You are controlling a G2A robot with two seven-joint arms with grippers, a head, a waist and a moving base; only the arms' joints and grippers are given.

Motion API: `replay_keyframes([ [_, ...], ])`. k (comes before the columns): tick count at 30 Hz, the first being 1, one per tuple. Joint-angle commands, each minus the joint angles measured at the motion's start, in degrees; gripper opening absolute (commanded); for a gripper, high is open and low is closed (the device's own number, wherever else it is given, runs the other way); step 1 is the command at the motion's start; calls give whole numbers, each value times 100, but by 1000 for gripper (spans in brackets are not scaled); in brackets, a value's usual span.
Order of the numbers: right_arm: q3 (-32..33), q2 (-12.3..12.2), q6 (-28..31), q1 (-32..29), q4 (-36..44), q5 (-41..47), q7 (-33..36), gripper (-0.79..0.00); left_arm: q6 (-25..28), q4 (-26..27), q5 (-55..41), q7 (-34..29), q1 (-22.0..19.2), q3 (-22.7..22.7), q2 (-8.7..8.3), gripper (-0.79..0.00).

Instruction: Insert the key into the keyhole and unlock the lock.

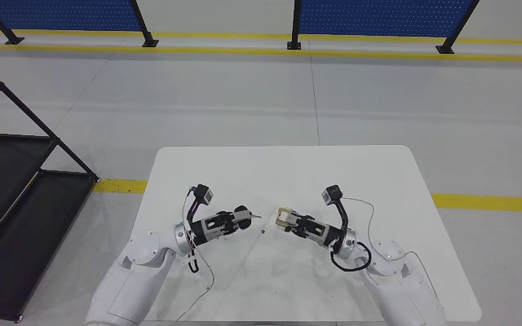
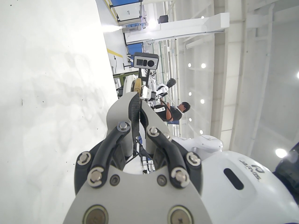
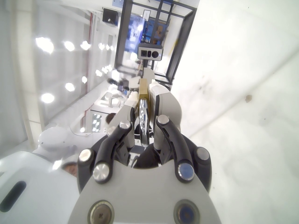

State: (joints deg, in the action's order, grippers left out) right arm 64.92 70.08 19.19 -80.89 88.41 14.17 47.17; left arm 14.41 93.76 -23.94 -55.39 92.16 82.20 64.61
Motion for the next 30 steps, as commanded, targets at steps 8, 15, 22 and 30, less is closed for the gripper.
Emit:
replay_keyframes([
  [8,5,-1,6,-5,5,-6,-26,-785,2,0,7,6,-1,-3,1,-785],
  [15,5,-1,6,-5,5,-6,-26,-785,2106,50,2467,1448,98,25,-1,-785],
  [22,5,-1,6,-5,5,-6,-26,-785,3587,-199,5523,3811,-8,-7,106,-785],
  [30,5,-1,6,-5,5,-6,-26,-785,3112,-229,10884,7940,8,-219,201,-785],
])
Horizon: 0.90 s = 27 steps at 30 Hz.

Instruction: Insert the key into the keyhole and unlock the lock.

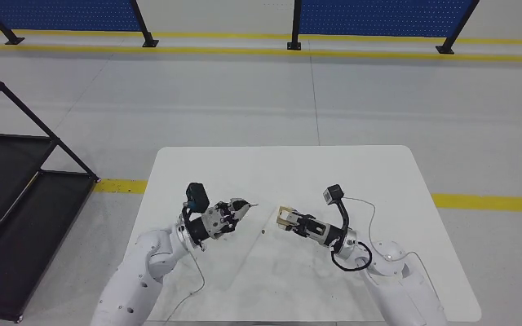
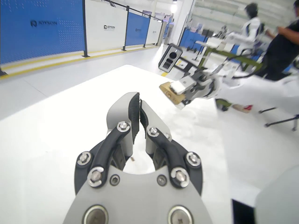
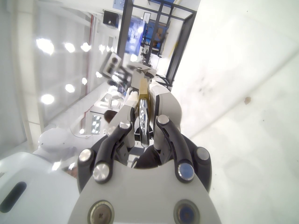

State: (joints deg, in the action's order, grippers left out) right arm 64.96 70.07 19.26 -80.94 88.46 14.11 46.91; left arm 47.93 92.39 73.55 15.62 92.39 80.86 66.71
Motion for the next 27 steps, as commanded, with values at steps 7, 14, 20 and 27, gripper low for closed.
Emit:
replay_keyframes([
  [7,0,0,0,0,0,0,0,-785,-1867,-706,3894,3339,-287,-485,-119,-785],
  [14,0,0,0,0,0,0,0,-785,-2099,-900,4112,3790,-369,-565,-136,-785],
  [20,0,0,0,0,0,0,0,-785,-2066,-896,4075,3793,-363,-582,-134,-785],
  [27,0,0,0,0,0,0,0,-785,-2862,-855,5426,4471,-606,-611,-273,-785],
])
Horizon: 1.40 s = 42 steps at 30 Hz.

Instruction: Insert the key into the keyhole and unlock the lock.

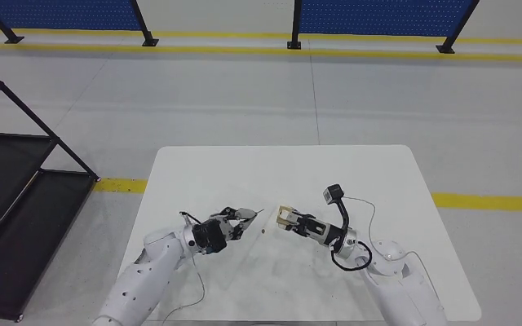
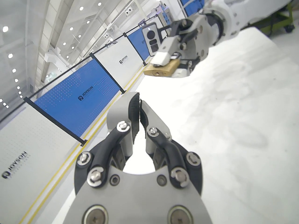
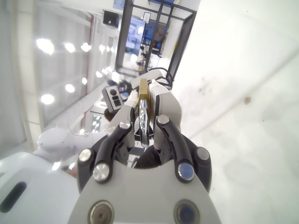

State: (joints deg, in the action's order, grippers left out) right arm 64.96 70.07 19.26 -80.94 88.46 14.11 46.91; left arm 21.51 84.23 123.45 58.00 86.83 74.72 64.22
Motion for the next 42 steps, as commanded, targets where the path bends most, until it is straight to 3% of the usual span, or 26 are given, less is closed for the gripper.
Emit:
replay_keyframes([
  [1,0,0,0,0,0,0,0,-785,-379,-53,685,365,-107,13,-51,-785],
  [7,0,0,0,0,0,0,0,-785,-1917,-265,2068,968,-425,81,-179,-785],
  [13,0,0,0,0,0,0,0,-785,-2817,-142,3072,1191,-672,107,-278,-785],
  [35,0,0,0,0,0,0,0,-785,-2844,-91,3207,1249,-761,113,-301,-785],
  [42,0,0,0,0,0,0,0,-785,-2975,369,3708,1619,-813,219,-417,-785],
])
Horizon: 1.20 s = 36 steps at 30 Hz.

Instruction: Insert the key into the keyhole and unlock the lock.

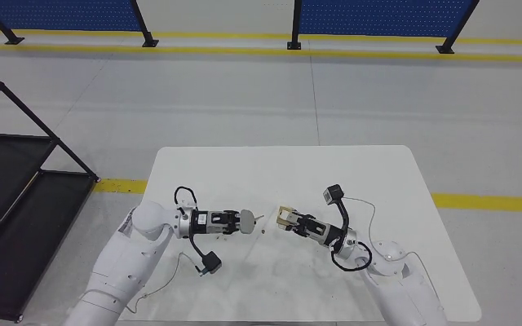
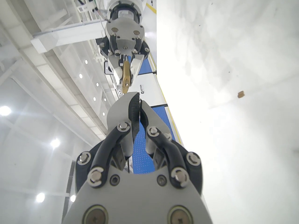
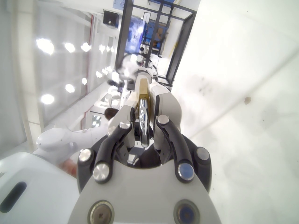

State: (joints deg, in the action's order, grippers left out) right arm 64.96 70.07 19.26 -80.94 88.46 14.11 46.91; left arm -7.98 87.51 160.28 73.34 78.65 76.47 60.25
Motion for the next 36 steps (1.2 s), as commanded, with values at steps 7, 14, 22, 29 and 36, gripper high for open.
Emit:
replay_keyframes([
  [7,-11,-1,-49,2,9,-36,-16,-785,-189,311,407,654,-3,345,-182,-785],
  [14,44,-77,-862,460,-59,100,1074,-785,-362,94,-13,1321,-231,352,-261,-785],
  [22,77,-167,-1097,902,-64,166,2252,-785,-514,-197,-691,1466,-448,-87,-335,-785],
  [29,-57,-183,-1127,1011,-145,361,2529,-785,-814,-239,-1157,1466,-590,-596,-495,-785],
  [36,-168,-185,-1040,1083,-215,599,2600,-785,-831,-226,-1449,1466,-724,-932,-684,-785],
])
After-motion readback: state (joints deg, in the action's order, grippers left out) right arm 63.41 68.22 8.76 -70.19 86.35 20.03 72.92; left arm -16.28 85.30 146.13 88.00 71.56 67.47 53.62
